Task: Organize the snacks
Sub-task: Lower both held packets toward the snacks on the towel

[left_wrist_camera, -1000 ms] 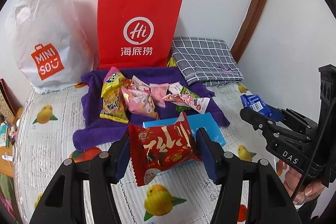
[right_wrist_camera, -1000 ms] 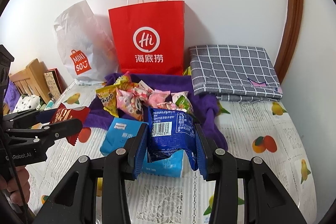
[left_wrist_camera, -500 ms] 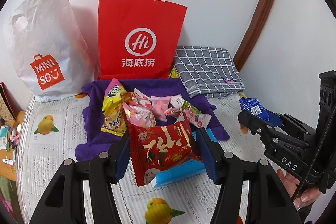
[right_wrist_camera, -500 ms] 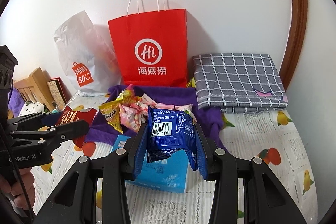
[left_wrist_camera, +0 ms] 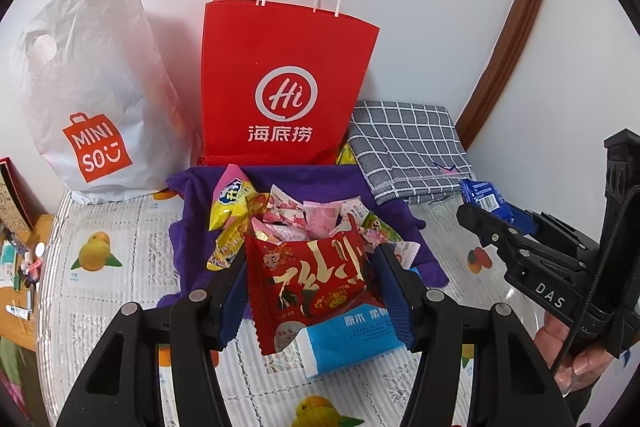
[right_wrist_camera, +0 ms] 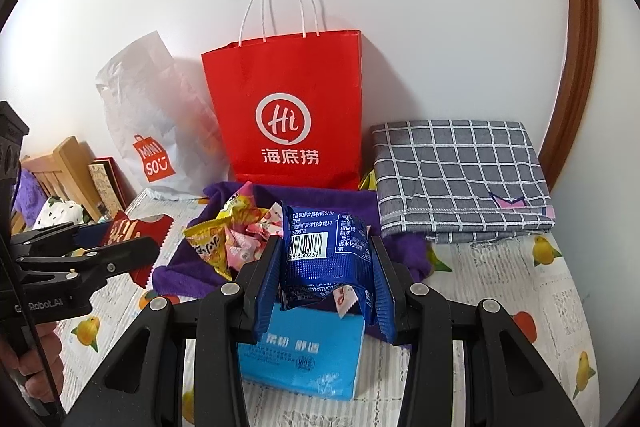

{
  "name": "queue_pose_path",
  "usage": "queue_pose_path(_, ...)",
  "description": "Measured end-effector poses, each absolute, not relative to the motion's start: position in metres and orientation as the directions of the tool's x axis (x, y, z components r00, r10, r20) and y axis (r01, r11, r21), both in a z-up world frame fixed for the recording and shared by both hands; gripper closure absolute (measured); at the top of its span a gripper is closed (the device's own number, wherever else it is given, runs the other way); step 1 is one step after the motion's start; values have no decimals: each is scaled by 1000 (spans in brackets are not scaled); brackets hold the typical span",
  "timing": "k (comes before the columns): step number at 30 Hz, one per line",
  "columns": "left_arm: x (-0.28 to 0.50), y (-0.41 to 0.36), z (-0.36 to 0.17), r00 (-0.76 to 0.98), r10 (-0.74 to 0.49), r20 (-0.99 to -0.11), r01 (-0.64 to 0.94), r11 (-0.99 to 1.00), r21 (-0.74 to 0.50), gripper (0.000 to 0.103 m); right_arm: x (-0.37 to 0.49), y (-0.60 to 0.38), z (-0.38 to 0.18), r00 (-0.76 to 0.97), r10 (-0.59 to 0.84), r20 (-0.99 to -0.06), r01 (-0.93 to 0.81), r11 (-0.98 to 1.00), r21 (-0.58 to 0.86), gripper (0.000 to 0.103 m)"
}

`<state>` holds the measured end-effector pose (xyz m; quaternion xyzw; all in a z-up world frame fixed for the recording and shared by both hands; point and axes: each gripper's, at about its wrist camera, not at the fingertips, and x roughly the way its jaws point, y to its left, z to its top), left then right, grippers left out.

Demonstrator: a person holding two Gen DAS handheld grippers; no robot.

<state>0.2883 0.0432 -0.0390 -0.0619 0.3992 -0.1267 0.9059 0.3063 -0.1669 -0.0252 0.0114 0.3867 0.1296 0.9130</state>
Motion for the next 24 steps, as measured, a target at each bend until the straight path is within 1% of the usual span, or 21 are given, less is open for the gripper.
queue_pose_path(24,339,51,-41,652,-290,-701,178,957,-231,46,366,-155,-38,651,253,-716,-241,963,121,61)
